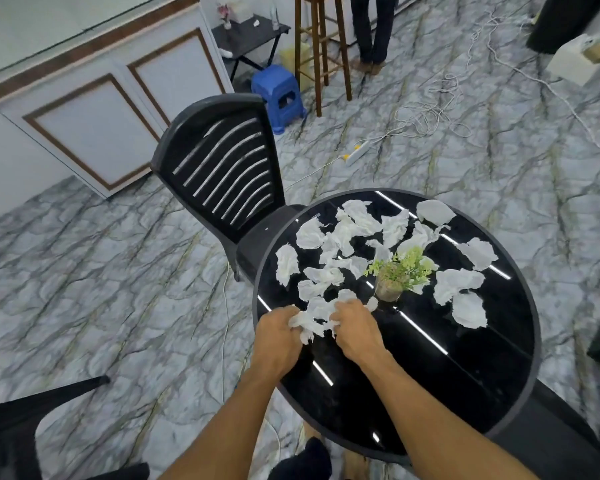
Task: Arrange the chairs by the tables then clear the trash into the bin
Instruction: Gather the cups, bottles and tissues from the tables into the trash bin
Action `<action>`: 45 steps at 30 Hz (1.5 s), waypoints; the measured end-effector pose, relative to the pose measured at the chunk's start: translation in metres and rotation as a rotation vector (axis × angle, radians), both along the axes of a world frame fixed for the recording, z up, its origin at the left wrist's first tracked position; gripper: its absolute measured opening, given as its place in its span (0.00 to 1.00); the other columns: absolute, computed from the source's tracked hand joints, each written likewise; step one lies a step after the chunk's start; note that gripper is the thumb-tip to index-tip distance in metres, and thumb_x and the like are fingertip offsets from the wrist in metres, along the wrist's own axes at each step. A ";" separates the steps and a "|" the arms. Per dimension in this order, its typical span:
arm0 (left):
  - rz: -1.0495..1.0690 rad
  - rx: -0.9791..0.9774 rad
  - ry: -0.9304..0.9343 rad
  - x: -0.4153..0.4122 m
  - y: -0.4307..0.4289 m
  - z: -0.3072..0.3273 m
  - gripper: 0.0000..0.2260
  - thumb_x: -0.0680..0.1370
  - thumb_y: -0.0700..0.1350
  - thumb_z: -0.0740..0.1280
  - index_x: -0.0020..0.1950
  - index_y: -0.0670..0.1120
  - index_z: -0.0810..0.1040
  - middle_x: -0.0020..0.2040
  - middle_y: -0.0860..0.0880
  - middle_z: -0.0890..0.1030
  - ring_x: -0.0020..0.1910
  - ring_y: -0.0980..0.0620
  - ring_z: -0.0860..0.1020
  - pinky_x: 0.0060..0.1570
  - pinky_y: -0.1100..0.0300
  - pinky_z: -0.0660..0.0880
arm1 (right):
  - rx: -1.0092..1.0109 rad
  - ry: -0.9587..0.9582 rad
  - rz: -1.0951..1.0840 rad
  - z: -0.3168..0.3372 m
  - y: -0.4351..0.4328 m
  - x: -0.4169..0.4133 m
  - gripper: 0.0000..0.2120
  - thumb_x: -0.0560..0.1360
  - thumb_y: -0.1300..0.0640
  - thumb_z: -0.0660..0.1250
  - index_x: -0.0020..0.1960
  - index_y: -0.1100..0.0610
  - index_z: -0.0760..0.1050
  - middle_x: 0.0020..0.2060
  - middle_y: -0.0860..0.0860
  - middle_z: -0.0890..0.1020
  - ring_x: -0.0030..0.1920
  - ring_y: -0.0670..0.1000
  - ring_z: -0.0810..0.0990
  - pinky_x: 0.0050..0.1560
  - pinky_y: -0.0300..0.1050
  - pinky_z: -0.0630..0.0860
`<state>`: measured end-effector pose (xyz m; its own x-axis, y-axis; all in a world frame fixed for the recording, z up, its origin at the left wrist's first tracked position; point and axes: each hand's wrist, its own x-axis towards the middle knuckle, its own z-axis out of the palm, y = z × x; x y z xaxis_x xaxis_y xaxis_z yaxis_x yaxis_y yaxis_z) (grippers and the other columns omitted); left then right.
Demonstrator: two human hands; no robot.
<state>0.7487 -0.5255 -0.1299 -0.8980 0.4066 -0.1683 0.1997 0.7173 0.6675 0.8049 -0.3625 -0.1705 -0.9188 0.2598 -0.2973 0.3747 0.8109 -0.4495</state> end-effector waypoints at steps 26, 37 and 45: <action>-0.359 0.019 -0.101 -0.111 0.030 -0.003 0.14 0.74 0.40 0.70 0.60 0.46 0.81 0.57 0.53 0.82 0.55 0.58 0.76 0.57 0.70 0.71 | -0.047 0.176 -0.718 0.000 -0.036 -0.013 0.27 0.72 0.63 0.69 0.70 0.52 0.73 0.47 0.51 0.81 0.51 0.55 0.78 0.51 0.50 0.78; -0.420 -0.170 -0.125 -0.152 0.020 -0.044 0.09 0.72 0.37 0.70 0.50 0.48 0.82 0.47 0.53 0.82 0.48 0.51 0.81 0.51 0.53 0.79 | 0.105 0.181 -0.485 0.007 -0.026 -0.068 0.12 0.72 0.63 0.70 0.54 0.53 0.84 0.67 0.53 0.75 0.68 0.56 0.69 0.66 0.51 0.72; -0.549 -0.260 0.082 -0.131 0.006 -0.058 0.10 0.69 0.33 0.69 0.42 0.48 0.80 0.43 0.56 0.78 0.54 0.53 0.68 0.47 0.64 0.71 | 0.024 -0.049 -0.425 0.005 -0.013 -0.077 0.12 0.78 0.62 0.65 0.60 0.57 0.79 0.61 0.52 0.77 0.61 0.53 0.76 0.60 0.46 0.75</action>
<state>0.6182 -0.5200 -0.1874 -0.5834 0.7685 -0.2630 0.6296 0.6324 0.4512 0.7282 -0.3750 -0.1655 -0.7137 0.6196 -0.3266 0.6980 0.5901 -0.4057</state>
